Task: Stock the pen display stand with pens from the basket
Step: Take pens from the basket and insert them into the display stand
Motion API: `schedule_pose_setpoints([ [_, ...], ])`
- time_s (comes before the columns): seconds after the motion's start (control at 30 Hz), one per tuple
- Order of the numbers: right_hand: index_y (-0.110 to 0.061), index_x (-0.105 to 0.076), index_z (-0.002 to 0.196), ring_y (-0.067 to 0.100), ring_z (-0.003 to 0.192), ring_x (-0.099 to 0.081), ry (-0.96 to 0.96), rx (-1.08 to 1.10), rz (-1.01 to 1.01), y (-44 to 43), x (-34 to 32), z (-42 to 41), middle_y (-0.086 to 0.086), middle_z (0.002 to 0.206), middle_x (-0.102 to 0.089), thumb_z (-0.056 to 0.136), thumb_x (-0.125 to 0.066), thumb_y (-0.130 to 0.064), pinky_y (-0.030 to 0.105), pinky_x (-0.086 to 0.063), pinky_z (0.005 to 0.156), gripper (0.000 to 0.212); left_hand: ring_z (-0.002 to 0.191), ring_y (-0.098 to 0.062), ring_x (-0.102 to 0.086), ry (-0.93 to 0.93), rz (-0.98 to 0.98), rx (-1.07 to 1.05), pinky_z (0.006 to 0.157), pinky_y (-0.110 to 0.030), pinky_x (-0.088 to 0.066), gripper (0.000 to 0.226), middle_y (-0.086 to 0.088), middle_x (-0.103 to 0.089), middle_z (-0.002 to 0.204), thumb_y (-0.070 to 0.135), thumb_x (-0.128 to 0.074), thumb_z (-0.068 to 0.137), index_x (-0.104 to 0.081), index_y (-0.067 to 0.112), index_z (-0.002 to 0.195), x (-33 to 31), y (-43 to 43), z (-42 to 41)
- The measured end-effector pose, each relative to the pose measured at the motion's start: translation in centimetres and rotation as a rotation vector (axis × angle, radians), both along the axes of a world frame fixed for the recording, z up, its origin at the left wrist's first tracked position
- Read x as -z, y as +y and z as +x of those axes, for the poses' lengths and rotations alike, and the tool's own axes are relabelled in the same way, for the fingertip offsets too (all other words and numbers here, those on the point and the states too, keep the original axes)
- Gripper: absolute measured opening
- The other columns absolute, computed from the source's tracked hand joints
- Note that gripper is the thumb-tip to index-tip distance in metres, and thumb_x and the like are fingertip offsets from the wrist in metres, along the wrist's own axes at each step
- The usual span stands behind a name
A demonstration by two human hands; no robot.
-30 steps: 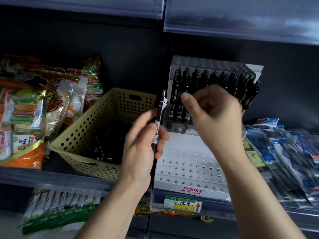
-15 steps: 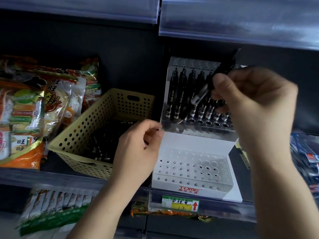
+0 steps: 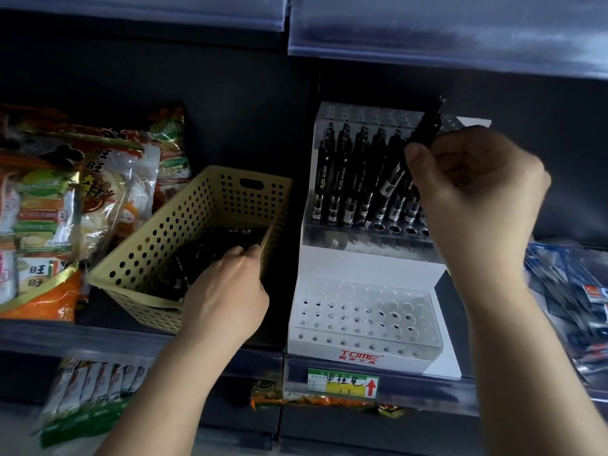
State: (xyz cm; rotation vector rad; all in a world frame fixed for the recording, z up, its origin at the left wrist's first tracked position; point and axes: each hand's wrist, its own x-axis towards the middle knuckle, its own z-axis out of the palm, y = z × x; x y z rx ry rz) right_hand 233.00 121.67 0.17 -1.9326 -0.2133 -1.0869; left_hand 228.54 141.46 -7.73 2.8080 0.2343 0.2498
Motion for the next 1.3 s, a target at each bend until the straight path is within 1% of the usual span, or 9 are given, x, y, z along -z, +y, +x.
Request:
schedule_pose_setpoints([
  [0.23, -0.018, -0.069, 0.07, 0.017, 0.057, -0.06, 0.09, 0.022, -0.188, 0.5, 0.8, 0.7, -0.012, 0.053, -0.054, 0.079, -0.071, -0.029, 0.025, -0.044, 0.057, 0.015, 0.126, -0.023, -0.048, -0.008, -0.021, 0.003, 0.099, -0.03, -0.041, 0.052, -0.007, -0.043, 0.145, 0.009, -0.041, 0.095, -0.033, 0.015, 0.145, 0.3, 0.0, 0.0],
  [0.47, -0.016, -0.069, 0.069, 0.011, 0.053, -0.05, 0.164, 0.021, -0.272, 0.8, 1.6, 1.0, -0.02, 0.05, -0.044, 0.079, -0.073, -0.026, 0.009, -0.03, 0.053, 0.014, 0.128, -0.022, -0.046, -0.005, -0.047, 0.01, 0.101, -0.028, -0.039, 0.052, -0.007, -0.041, 0.147, 0.009, -0.04, 0.096, -0.029, 0.015, 0.147, 0.1, 0.1, -0.1],
  [0.73, -0.022, -0.049, 0.081, 0.004, 0.05, -0.049, 0.102, 0.009, -0.15, 1.5, 1.0, 0.2, -0.018, 0.055, -0.047, 0.078, -0.073, -0.042, 0.01, -0.031, 0.052, 0.031, 0.139, -0.018, -0.03, 0.128, -0.228, 0.053, 0.11, -0.034, -0.028, 0.051, 0.001, -0.027, 0.155, 0.022, -0.035, 0.101, -0.021, 0.027, 0.149, -0.1, 1.4, -0.4],
  [0.83, -0.023, -0.053, 0.07, 0.004, 0.044, -0.044, 0.027, -0.176, -0.11, 3.7, 1.0, -0.9, -0.014, 0.05, -0.048, 0.083, -0.066, -0.044, 0.022, -0.033, 0.047, 0.028, 0.139, -0.015, -0.03, 0.146, -0.337, 0.082, 0.112, -0.033, -0.026, 0.05, 0.006, -0.027, 0.154, 0.024, -0.037, 0.101, -0.023, 0.032, 0.148, -0.3, 2.0, -0.8],
  [0.9, -0.022, -0.06, 0.069, 0.007, 0.046, -0.051, 0.188, -0.316, -0.238, 5.8, 2.1, -1.2, -0.011, 0.049, -0.053, 0.085, -0.059, -0.049, 0.025, -0.037, 0.047, 0.031, 0.134, -0.007, -0.035, 0.158, -0.467, 0.131, 0.111, -0.028, -0.029, 0.049, 0.013, -0.033, 0.149, 0.022, -0.041, 0.099, -0.03, 0.041, 0.143, -0.4, 2.5, -1.2],
  [1.0, -0.016, -0.065, 0.085, 0.027, 0.064, -0.066, 0.538, -0.487, -0.348, 8.8, 5.3, -0.7, 0.003, 0.064, -0.068, 0.092, -0.053, -0.046, 0.039, -0.055, 0.061, 0.033, 0.101, 0.014, -0.043, 0.211, -0.684, 0.195, 0.083, -0.013, -0.037, 0.048, 0.033, -0.045, 0.114, 0.02, -0.046, 0.098, -0.034, 0.065, 0.11, -0.8, 3.3, -2.1],
  [1.03, -0.014, -0.062, 0.088, 0.034, 0.067, -0.066, 0.612, -0.52, -0.322, 9.6, 6.4, -0.4, 0.009, 0.07, -0.069, 0.093, -0.05, -0.044, 0.045, -0.056, 0.064, 0.032, 0.1, 0.014, -0.043, 0.244, -0.733, 0.205, 0.085, -0.014, -0.037, 0.049, 0.034, -0.044, 0.109, 0.019, -0.047, 0.098, -0.034, 0.065, 0.108, -0.7, 3.7, -2.4],
  [1.13, -0.011, -0.048, 0.093, 0.04, 0.071, -0.065, 0.723, -0.53, -0.31, 11.4, 8.7, -0.1, 0.015, 0.079, -0.068, 0.095, -0.043, -0.045, 0.051, -0.055, 0.064, 0.034, 0.109, 0.011, -0.044, 0.321, -0.809, 0.218, 0.099, -0.027, -0.036, 0.046, 0.031, -0.048, 0.114, 0.015, -0.047, 0.098, -0.042, 0.059, 0.108, -0.4, 4.7, -3.1],
  [1.3, -0.012, -0.045, 0.088, 0.037, 0.069, -0.065, 0.714, -0.53, -0.332, 12.3, 9.1, 0.2, 0.013, 0.076, -0.068, 0.091, -0.047, -0.035, 0.047, -0.054, 0.066, 0.023, 0.103, -0.001, -0.055, 0.372, -0.813, 0.181, 0.084, -0.026, -0.05, 0.035, 0.015, -0.056, 0.116, 0.007, -0.044, 0.098, -0.053, 0.041, 0.103, -1.0, 5.8, -3.6],
])
